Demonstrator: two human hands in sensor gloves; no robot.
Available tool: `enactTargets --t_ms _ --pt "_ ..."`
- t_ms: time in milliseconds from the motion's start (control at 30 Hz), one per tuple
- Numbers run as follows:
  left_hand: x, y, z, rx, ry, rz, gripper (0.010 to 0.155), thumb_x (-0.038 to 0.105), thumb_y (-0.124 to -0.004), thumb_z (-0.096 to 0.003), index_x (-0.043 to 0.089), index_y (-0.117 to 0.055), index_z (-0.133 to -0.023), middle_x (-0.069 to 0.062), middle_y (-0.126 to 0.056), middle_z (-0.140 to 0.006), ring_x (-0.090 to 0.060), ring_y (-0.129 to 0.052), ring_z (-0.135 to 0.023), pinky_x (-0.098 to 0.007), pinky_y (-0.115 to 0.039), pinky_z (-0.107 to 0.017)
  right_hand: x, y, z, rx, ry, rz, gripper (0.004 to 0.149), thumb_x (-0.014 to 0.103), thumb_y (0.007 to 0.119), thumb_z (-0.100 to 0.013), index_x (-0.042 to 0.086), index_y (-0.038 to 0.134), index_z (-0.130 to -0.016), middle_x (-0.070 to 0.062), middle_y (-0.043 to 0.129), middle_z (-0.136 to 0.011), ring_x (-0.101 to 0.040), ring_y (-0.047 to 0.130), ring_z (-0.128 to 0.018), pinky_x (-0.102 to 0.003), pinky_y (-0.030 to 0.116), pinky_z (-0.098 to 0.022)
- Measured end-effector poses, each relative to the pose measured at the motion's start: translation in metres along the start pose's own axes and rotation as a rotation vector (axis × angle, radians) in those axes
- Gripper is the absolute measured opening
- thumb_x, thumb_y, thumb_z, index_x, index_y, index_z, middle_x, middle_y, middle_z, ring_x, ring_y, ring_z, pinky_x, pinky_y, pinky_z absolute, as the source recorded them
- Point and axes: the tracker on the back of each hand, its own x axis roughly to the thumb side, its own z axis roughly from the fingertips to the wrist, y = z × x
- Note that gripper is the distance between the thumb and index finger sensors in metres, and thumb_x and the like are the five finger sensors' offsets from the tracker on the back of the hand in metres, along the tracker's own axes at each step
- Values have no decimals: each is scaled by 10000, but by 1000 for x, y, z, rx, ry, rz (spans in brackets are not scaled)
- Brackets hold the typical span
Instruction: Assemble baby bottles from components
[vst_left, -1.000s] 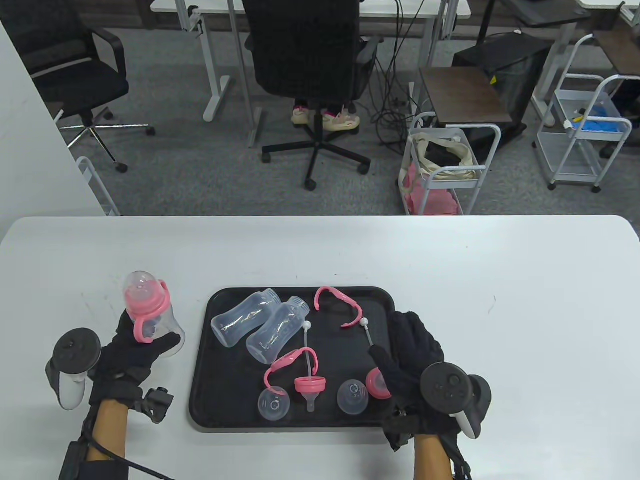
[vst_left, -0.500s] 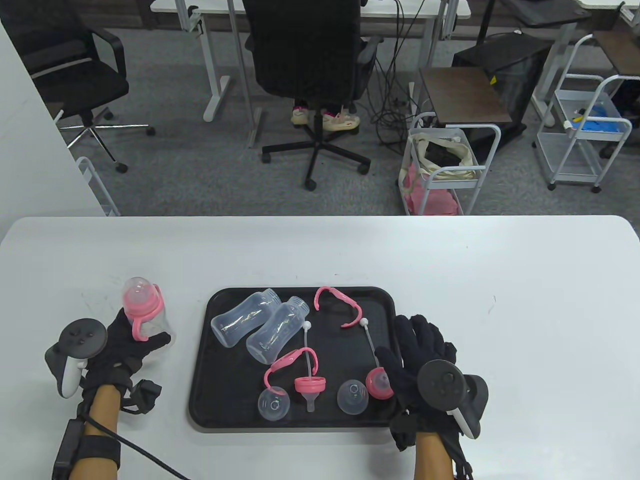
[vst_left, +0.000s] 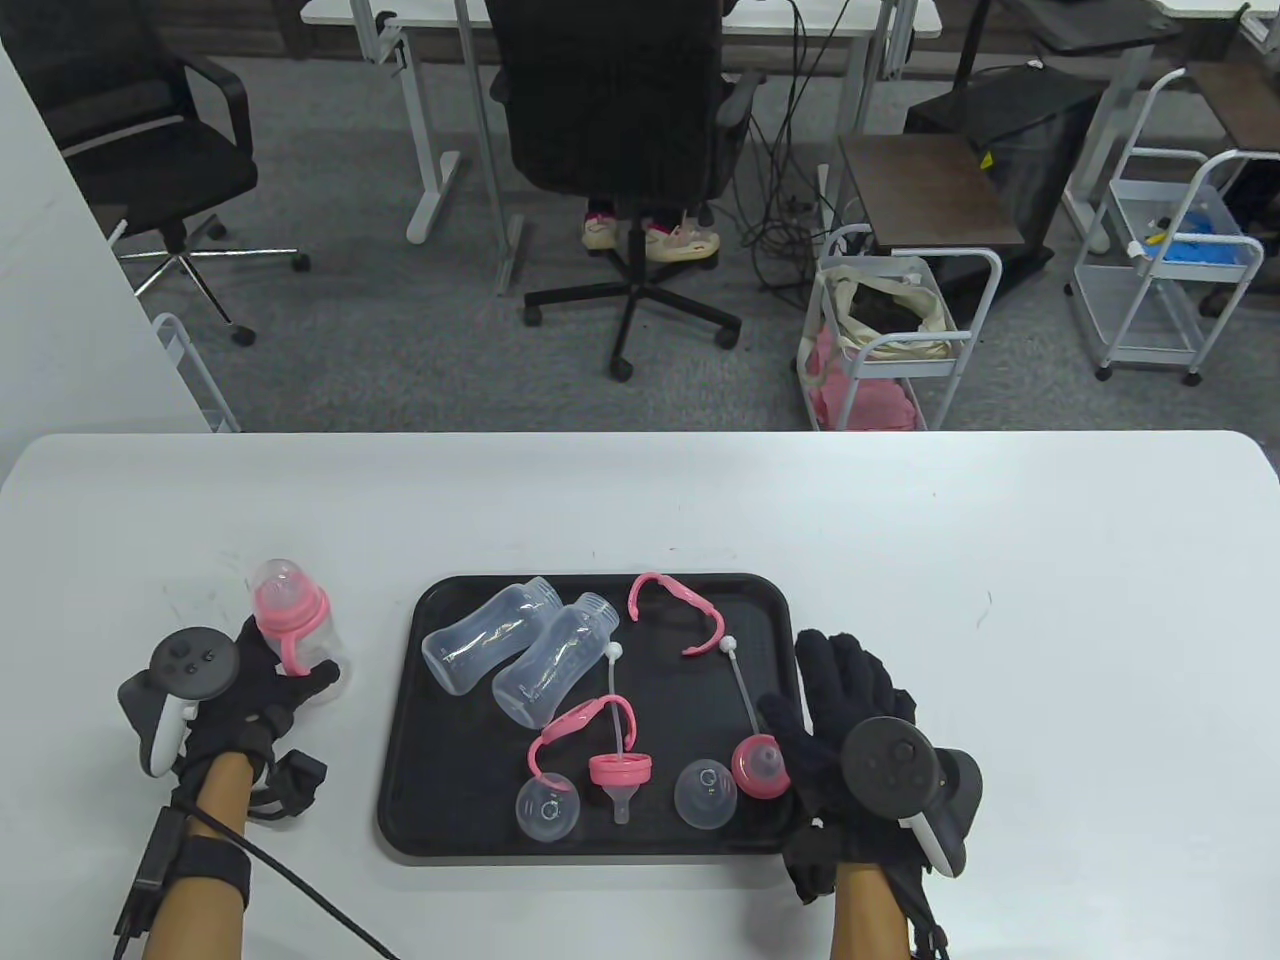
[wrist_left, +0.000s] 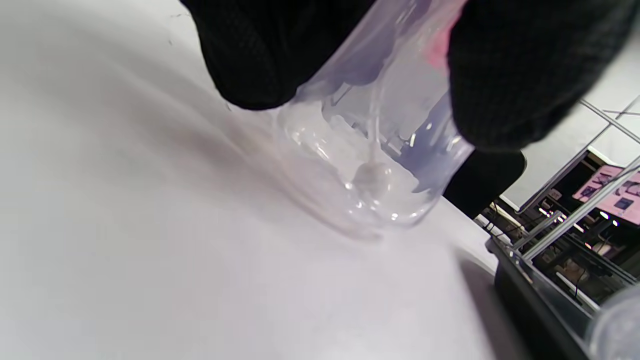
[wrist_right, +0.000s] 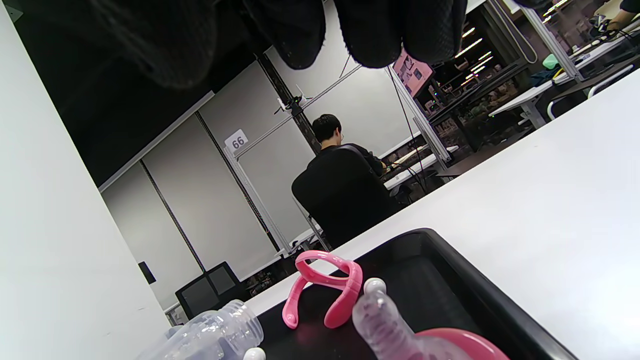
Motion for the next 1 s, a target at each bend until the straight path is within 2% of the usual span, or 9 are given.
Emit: enactTargets --t_ms 67,233,333,600,667,767,867,1000 --pt "-1 0 0 -5 16 6 966 596 -927 -409 371 -338 -1141 98 -559 -1171 -168 -736 -1085 -367 -802 -763 0 0 0 -1 2 -2 727 538 752 -553 168 532 -1139 -229 501 -1178 -537 521 -1055 -771 371 -700" --pt "-1 1 4 -21 38 -65 1001 609 -891 -428 358 -255 -1160 101 -498 -1204 -220 -641 -1139 -505 -660 -807 0 0 0 2 -2 0 732 542 754 -551 167 531 -1140 -229 501 -1178 -536 521 -1056 -772 371 -699" --pt "-4 4 9 -70 38 -97 1067 635 -877 -420 322 -182 -1167 70 -429 -1229 -253 -582 -1164 -535 -619 -817 0 1 0 4 -3 -2 738 544 755 -550 171 523 -1142 -229 496 -1179 -536 516 -1057 -772 368 -700" --pt "-4 34 41 -83 -4 -174 1150 688 -865 -387 271 -137 -1173 11 -359 -1250 -315 -482 -1188 -607 -514 -831 0 4 0 26 -7 -25 784 583 764 -535 176 501 -1151 -237 452 -1189 -548 457 -1065 -778 331 -697" --pt "0 45 50 -60 -21 -190 1158 707 -856 -383 260 -143 -1179 -11 -353 -1254 -341 -462 -1185 -634 -498 -824 1 4 0 27 -7 -29 786 584 767 -534 181 496 -1152 -238 442 -1192 -547 433 -1068 -780 318 -696" --pt "10 61 65 -6 -56 -194 1102 697 -843 -415 244 -201 -1187 -89 -348 -1237 -345 -491 -1142 -608 -551 -812 3 4 0 20 -15 -38 787 587 767 -533 187 494 -1154 -237 432 -1195 -545 407 -1071 -780 303 -695" --pt "27 75 80 81 -118 -209 1029 685 -834 -435 259 -268 -1182 -74 -391 -1213 -324 -530 -1109 -573 -587 -801 4 3 0 14 -20 -47 787 587 769 -532 194 492 -1155 -235 430 -1196 -543 398 -1072 -780 294 -694" --pt "65 92 101 204 -238 -244 872 635 -816 -484 290 -385 -1160 -36 -496 -1179 -282 -626 -1068 -525 -640 -782 5 4 0 18 -27 -55 783 586 771 -532 197 495 -1154 -233 428 -1197 -540 394 -1074 -780 294 -694"
